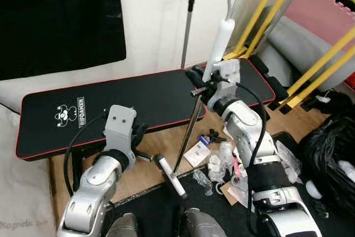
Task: Sweep floor
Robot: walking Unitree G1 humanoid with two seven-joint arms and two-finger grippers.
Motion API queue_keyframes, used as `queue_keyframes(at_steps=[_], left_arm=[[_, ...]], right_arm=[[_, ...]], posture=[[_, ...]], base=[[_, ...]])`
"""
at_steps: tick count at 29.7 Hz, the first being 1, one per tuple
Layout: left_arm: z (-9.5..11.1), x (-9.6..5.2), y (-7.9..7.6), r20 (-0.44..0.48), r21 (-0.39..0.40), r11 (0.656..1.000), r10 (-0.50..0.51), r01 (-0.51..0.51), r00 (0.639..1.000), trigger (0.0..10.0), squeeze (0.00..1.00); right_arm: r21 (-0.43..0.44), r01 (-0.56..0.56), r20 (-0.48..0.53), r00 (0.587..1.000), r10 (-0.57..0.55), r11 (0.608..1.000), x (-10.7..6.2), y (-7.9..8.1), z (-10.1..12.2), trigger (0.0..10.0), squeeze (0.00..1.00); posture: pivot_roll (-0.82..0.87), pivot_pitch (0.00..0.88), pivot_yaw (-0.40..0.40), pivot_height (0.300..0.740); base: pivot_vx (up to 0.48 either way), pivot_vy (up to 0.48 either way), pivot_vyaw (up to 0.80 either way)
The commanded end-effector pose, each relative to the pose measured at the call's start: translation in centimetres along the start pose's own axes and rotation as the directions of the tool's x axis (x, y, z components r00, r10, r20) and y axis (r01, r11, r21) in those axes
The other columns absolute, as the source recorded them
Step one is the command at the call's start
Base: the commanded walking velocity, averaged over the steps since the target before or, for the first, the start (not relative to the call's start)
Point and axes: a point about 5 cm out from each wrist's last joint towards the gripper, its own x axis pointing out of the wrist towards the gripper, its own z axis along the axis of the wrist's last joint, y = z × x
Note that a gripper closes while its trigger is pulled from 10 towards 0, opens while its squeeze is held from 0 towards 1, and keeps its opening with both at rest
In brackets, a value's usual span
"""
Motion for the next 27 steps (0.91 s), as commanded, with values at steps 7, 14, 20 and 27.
queue_keyframes(at_steps=[7, 14, 20, 27], left_arm=[[0.1, -0.6, -0.6, 0.007, -0.044, 0.998, -0.033, 0.033, 0.999, 10.0, 0.0], [0.7, -1.5, -1.0, 0.028, -0.071, 0.994, -0.08, 0.082, 0.996, 10.0, 0.0], [0.9, -2.0, -1.3, 0.024, -0.077, 0.993, -0.091, 0.092, 0.996, 10.0, 0.0], [1.5, -3.1, -1.8, 0.027, -0.102, 0.989, -0.103, 0.105, 0.994, 10.0, 0.0]], right_arm=[[-0.03, -0.094, 0.019, 0.995, 0.095, 0.995, 0.6, 0.7, 0.5, 10.0, 0.0], [-0.057, -0.266, 0.046, 0.962, 0.268, 0.962, 2.1, 1.8, 1.4, 10.0, 0.0], [-0.059, -0.337, 0.062, 0.938, 0.341, 0.94, 2.6, 2.5, 2.0, 10.0, 0.0], [-0.052, -0.352, 0.087, 0.931, 0.355, 0.935, 4.3, 2.2, 2.9, 10.0, 0.0]], posture=[[-0.03, 0.244, -0.152, 0.74], [-0.01, 0.289, -0.151, 0.74], [0.01, 0.317, -0.158, 0.74], [0.02, 0.374, -0.161, 0.74]], base=[[0.0, 0.0, 0.0], [0.0, 0.0, 0.0], [0.0, 0.0, 0.0], [0.0, 0.0, 0.0]])
